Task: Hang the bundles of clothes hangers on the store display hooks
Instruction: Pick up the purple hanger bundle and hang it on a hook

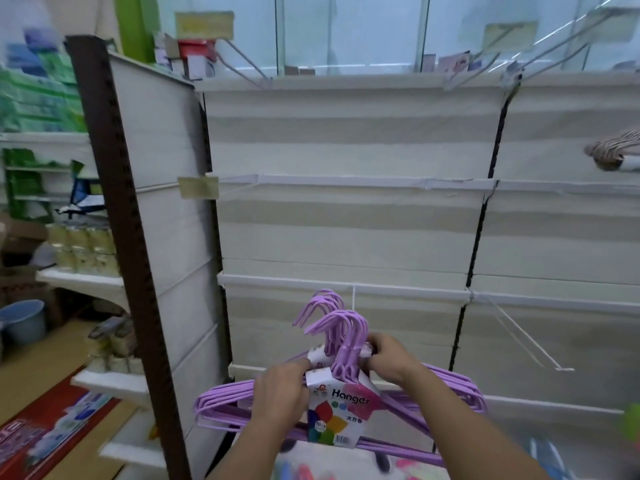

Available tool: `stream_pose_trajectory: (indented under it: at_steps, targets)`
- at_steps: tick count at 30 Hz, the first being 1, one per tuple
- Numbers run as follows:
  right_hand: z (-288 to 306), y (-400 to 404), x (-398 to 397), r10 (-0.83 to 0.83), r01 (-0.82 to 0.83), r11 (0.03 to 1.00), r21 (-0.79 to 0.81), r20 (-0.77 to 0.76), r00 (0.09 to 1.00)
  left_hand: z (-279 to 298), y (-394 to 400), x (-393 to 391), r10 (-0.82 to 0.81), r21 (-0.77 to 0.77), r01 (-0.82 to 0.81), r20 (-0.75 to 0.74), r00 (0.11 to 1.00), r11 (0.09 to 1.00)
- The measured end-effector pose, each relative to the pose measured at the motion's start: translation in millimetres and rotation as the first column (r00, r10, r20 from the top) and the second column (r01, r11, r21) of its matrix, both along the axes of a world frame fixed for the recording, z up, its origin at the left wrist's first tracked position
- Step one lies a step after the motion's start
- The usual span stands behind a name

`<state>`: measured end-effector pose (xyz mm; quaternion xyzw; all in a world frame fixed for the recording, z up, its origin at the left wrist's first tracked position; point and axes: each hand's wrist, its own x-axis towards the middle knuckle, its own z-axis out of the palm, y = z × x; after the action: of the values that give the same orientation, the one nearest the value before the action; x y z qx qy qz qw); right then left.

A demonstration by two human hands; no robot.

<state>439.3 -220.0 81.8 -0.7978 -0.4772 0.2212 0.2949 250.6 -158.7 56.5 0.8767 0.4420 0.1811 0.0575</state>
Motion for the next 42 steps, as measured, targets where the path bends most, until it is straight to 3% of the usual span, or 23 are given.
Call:
stream_pose_trajectory:
  at_steps: [9,13,19,31,42]
  targets:
    - [48,-12,38,-0.197,0.207,0.959,0.194,-0.067,0.978,29,25,29,-0.065,0.046,0.06,0.13,0.989,0.997]
    - [59,-32,69,-0.317,0.306,0.897,0.317,-0.019,0.948,38,27,67,-0.109,0.053,0.103,0.13,0.985,0.993]
    - [77,-52,143,-0.412,0.416,0.804,0.424,-0.106,0.905,51,20,144,-0.148,0.063,0.14,0.168,0.975,0.988]
    - [96,-58,307,-0.322,0.318,0.838,0.442,-0.069,0.944,69,-11,307,-0.132,0.087,0.118,0.194,0.972,0.989]
    - [125,-12,328,-0.086,0.208,0.826,0.524,-0.247,0.965,80,5,353,-0.077,0.108,0.057,0.194,0.978,0.993]
